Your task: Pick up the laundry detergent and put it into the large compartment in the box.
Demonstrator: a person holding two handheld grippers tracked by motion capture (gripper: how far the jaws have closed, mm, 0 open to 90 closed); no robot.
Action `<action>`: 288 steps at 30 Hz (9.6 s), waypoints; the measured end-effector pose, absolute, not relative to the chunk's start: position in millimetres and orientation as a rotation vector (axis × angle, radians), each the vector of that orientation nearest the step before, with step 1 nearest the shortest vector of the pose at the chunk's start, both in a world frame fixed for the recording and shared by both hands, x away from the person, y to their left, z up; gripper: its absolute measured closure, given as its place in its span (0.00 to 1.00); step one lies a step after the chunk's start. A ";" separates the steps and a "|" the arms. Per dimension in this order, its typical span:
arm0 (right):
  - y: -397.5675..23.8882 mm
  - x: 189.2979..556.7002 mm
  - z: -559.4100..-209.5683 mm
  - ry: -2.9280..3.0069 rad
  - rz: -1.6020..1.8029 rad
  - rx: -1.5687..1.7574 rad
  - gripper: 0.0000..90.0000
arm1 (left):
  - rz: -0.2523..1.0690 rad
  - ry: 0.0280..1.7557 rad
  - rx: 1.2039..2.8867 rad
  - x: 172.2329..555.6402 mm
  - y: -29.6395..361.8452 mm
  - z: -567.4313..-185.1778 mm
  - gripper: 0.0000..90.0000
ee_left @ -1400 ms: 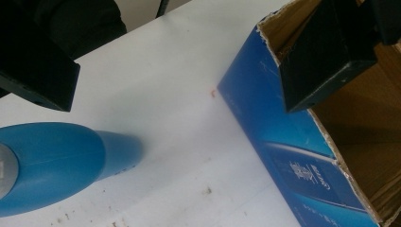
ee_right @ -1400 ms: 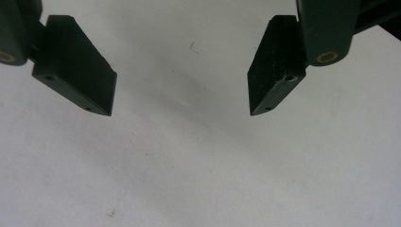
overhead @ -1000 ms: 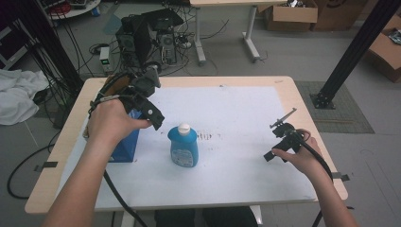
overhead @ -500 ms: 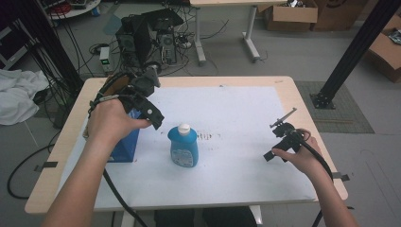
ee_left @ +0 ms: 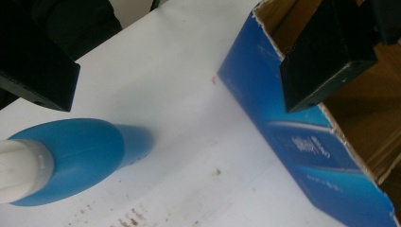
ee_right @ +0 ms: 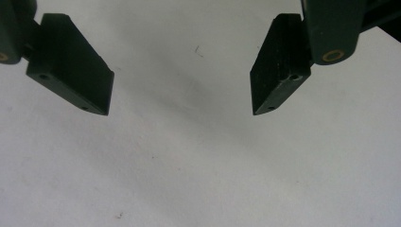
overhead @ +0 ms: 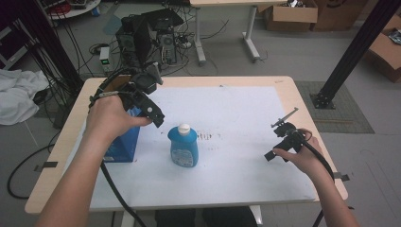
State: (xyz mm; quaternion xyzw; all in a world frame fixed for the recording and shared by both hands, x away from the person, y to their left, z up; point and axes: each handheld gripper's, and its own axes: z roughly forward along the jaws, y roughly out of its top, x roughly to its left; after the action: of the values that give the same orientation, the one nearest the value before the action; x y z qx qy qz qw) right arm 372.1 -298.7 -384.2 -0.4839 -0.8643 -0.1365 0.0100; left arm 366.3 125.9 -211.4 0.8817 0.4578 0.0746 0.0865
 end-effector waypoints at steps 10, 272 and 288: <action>-301.1 370.2 -383.3 -2.698 -0.428 -1.517 0.25 | 0.179 1.177 2.682 363.6 116.2 -209.1 0.00; -307.6 367.1 -384.6 -2.702 -0.488 -1.485 0.27 | 0.128 1.785 2.410 388.7 146.5 -106.1 0.41; -310.4 367.3 -384.3 -2.696 -0.494 -1.487 0.27 | 0.221 2.113 2.131 389.7 215.2 -85.5 0.42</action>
State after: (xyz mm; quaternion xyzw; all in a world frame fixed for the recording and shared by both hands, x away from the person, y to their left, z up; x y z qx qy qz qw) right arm 367.3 -310.4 -384.3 -0.4770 -0.8644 -0.1585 0.0118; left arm 389.7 215.2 -85.5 0.7067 0.7006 0.0731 0.0662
